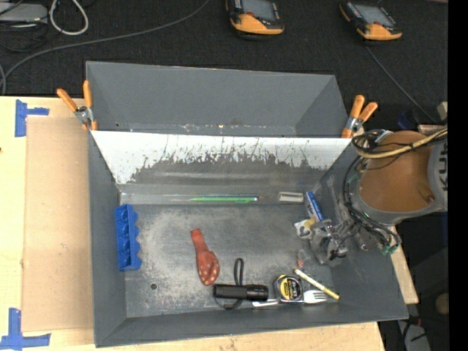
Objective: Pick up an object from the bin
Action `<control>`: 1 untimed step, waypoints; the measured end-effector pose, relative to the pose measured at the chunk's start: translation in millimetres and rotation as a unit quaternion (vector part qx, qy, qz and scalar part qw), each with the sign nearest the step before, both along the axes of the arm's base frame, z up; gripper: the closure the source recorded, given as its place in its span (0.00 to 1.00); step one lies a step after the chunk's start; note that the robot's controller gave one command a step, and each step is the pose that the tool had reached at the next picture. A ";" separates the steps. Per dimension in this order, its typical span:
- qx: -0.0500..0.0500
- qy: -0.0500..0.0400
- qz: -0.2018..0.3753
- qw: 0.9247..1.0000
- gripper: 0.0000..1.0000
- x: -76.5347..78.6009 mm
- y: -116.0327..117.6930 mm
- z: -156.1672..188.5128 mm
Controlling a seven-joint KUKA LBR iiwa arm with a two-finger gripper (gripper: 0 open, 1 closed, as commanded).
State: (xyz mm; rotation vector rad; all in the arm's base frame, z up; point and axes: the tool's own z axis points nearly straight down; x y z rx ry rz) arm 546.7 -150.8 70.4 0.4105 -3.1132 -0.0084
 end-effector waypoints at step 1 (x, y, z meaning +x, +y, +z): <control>0.000 0.000 0.000 1.000 1.00 -0.7 0.2 1.8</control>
Offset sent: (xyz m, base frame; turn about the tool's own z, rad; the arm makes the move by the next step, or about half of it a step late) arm 0.0000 0.0000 0.0899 0.0003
